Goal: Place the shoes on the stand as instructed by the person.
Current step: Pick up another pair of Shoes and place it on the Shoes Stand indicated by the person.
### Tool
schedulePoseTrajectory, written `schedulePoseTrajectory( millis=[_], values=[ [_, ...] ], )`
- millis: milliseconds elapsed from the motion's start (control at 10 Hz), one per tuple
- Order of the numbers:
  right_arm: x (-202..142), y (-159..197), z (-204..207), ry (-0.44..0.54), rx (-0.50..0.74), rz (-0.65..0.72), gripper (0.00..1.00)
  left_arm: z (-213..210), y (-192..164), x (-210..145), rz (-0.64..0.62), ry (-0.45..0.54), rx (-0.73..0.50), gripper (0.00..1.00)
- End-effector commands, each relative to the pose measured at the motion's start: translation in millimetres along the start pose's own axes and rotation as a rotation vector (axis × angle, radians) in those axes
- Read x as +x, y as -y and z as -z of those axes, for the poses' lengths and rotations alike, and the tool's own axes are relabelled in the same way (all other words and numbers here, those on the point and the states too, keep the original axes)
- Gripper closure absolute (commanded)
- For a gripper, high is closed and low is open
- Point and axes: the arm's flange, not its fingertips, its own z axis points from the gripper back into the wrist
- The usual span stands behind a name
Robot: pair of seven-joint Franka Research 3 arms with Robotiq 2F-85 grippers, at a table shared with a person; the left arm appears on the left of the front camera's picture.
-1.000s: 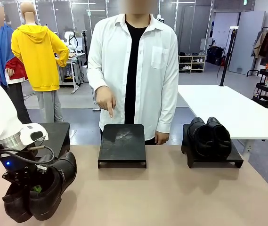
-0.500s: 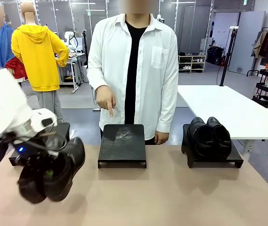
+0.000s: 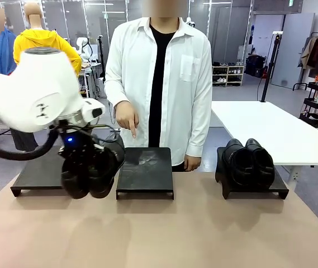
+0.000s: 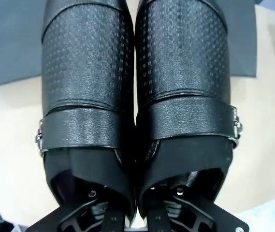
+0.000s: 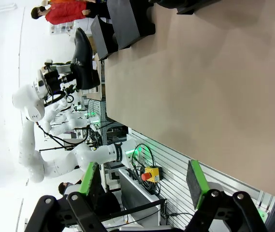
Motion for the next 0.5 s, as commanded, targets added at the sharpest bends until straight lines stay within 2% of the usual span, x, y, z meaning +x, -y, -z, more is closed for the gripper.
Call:
schedulePoseTrajectory(
  millis=[0, 200, 400],
  values=[
    [-2, 0, 0, -0.005, -0.014, -0.008, 0.09, 5, 38, 39, -0.038, 0.003, 0.064, 0.92],
    [-2, 0, 0, -0.005, -0.014, -0.008, 0.09, 26, 71, 64, -0.065, 0.033, 0.105, 0.92],
    [-2, 0, 0, -0.005, -0.014, -0.008, 0.09, 42, 94, 77, -0.036, 0.047, 0.123, 0.92]
  ],
)
